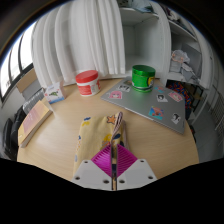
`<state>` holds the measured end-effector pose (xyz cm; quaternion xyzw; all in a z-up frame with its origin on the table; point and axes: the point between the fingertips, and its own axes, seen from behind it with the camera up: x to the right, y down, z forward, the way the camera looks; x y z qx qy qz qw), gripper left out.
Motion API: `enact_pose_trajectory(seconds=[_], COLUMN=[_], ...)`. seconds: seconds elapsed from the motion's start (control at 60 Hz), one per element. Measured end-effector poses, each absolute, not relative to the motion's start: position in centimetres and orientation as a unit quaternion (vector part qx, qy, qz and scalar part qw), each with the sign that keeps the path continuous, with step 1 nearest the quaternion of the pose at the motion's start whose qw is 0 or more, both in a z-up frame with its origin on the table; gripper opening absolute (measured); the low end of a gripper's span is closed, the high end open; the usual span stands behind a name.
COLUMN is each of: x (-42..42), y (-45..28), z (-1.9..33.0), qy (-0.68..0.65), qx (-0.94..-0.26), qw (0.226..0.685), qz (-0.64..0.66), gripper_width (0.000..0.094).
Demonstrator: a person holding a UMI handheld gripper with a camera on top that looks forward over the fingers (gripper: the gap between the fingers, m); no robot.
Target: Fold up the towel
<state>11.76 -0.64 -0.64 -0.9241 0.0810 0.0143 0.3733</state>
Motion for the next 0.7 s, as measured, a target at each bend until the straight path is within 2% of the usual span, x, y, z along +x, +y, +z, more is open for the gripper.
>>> enact_pose_trajectory(seconds=[0.067,0.15,0.2,0.283,0.333,0.533,0.7], x=[11.9,12.4,12.8,12.7,12.4,11.9,12.0], y=[-0.7,-1.4,-1.9,-3.1,-4.1,-10.1,-15.4], z=[-0.7,0.2,1.0,2.9,4.3,10.7,13.8], qy=[0.08,0.09,0.096,0.091,0.086,0.084,0.116], qx=[-0.924,-0.925,-0.924,-0.922,-0.92,-0.913,-0.912], qw=[0.374,0.368,0.371,0.375,0.381,0.398,0.394], qz=[0.015,0.006,-0.004,-0.008,-0.003,-0.014,0.009], gripper_width=[0.0068,0.0231,0.0388,0.0747,0.0845,0.0852,0.0852])
